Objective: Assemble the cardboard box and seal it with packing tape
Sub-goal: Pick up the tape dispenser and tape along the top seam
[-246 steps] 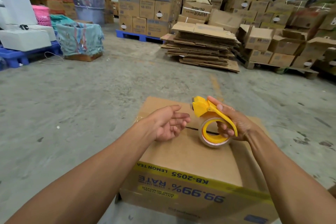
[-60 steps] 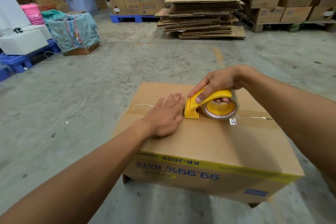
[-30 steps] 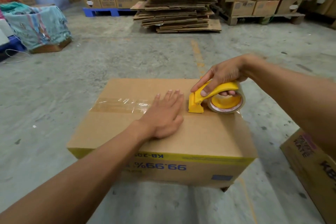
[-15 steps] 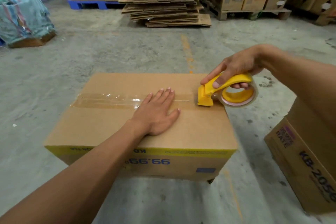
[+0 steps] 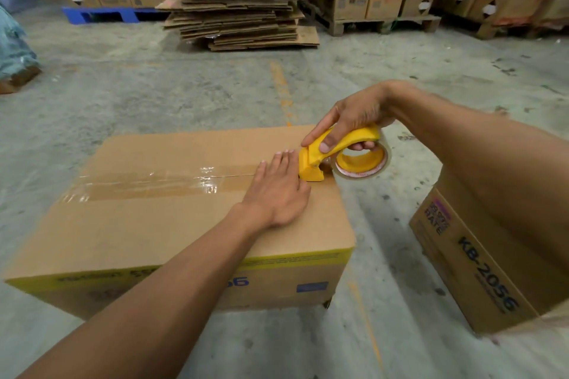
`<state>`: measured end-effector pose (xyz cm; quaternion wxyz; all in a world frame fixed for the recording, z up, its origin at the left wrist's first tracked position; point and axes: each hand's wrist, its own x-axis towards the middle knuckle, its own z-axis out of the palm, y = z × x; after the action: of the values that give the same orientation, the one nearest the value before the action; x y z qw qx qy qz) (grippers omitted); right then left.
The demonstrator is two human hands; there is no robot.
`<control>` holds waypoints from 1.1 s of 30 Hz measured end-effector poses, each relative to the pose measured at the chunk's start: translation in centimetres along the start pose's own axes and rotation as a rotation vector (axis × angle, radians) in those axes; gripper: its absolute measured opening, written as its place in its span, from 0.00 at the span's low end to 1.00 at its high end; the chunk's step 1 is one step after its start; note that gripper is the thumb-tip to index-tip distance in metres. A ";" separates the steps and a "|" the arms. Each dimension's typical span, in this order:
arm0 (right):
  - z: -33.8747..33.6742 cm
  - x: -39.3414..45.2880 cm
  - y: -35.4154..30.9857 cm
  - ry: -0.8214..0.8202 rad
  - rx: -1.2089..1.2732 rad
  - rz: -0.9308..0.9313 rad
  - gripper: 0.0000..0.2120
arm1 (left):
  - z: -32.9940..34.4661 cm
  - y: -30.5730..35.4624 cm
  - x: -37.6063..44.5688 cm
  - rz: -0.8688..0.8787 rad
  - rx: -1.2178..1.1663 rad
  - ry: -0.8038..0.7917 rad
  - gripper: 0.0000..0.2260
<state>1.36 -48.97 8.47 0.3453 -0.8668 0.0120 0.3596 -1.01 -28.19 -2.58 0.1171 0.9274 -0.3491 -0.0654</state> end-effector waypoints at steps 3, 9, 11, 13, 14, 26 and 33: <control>-0.1 -0.1 1.1 -0.021 0.038 -0.003 0.27 | 1.0 -0.3 -0.2 -0.021 0.044 0.042 0.34; -1.4 -3.4 3.8 0.017 0.059 0.037 0.26 | 1.2 -0.4 -0.1 -0.021 0.075 0.053 0.42; -2.0 -5.3 5.1 0.039 0.068 0.078 0.25 | 1.3 -0.4 -0.1 -0.018 0.082 0.053 0.42; -2.0 -6.5 5.9 0.088 0.071 0.121 0.23 | 1.4 -0.5 0.0 -0.016 0.092 0.057 0.42; -1.7 -6.5 6.0 0.101 0.057 0.126 0.22 | 1.4 -0.6 0.0 -0.016 0.097 0.059 0.43; 4.4 -0.4 6.8 0.062 -0.714 0.376 0.26 | 1.0 -0.2 0.0 0.001 0.146 0.000 0.36; 9.3 0.8 12.3 0.068 -0.472 0.355 0.27 | -0.1 0.3 0.8 0.224 0.304 -0.029 0.28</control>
<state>-7.10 -52.54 -3.99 0.0656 -0.9190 0.0910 0.3779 -0.61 -28.95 -2.42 -0.0228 0.8888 -0.4576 -0.0117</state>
